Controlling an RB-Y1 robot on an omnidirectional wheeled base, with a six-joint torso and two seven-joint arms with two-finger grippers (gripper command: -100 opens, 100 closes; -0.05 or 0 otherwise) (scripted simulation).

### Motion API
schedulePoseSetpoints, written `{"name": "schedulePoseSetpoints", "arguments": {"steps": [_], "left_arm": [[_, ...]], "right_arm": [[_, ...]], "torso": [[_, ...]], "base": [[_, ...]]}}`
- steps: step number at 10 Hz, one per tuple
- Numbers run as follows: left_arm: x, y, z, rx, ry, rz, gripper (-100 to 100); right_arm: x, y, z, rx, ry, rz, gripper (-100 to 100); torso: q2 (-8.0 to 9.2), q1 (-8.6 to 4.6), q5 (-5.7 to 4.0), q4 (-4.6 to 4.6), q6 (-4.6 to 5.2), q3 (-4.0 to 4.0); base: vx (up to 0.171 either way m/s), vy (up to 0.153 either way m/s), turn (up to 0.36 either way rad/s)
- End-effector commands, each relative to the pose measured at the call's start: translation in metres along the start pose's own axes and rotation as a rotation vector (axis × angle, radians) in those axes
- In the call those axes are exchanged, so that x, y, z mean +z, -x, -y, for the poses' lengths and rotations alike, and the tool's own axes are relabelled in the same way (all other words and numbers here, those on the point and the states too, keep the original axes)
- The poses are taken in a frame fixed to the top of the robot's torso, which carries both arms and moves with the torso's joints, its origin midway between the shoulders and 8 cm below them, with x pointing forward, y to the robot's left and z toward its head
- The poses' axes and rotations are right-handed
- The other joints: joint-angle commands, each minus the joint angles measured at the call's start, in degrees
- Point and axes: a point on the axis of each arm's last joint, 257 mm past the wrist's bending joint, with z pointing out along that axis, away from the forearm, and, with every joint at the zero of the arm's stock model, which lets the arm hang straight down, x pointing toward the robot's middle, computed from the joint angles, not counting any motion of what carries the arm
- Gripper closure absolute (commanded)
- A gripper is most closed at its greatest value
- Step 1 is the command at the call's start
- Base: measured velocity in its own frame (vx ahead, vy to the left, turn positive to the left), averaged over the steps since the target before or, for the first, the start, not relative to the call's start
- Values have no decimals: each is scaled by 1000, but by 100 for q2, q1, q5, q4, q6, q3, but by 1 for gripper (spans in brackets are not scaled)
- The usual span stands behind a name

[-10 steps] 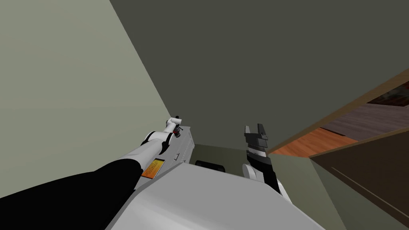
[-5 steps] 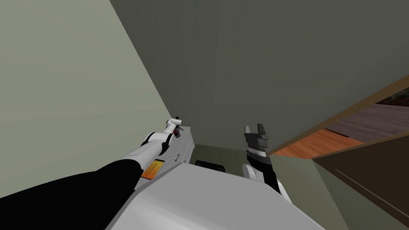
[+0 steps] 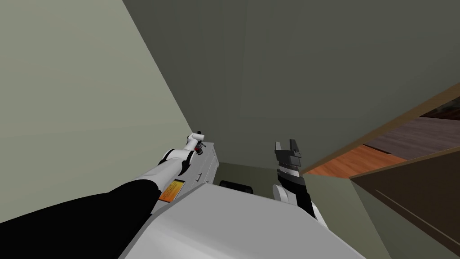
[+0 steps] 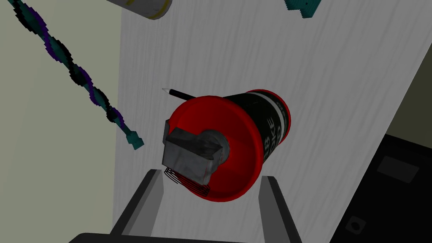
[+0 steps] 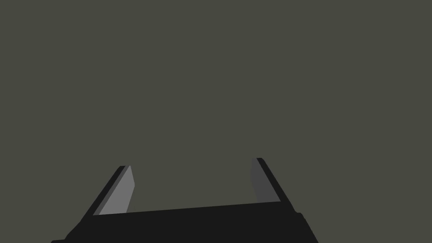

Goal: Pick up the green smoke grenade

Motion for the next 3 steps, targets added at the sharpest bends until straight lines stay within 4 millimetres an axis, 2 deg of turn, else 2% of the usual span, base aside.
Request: {"name": "schedulePoseSetpoints", "arguments": {"steps": [1,2,3], "left_arm": [[-8,-3,3,-5,1,12,100],[-5,0,2,-4,1,7,100],[-5,0,2,-4,1,9,0]], "right_arm": [[0,0,0,0,0,0,0],[0,0,0,0,0,0,0],[0,0,0,0,0,0,0]], "torso": [[0,0,0,0,0,0],[9,-4,-2,2,-1,5],[7,-1,-2,2,-4,4]], "base": [[-39,-12,-58],[-19,-4,-13],[0,0,0]]}}
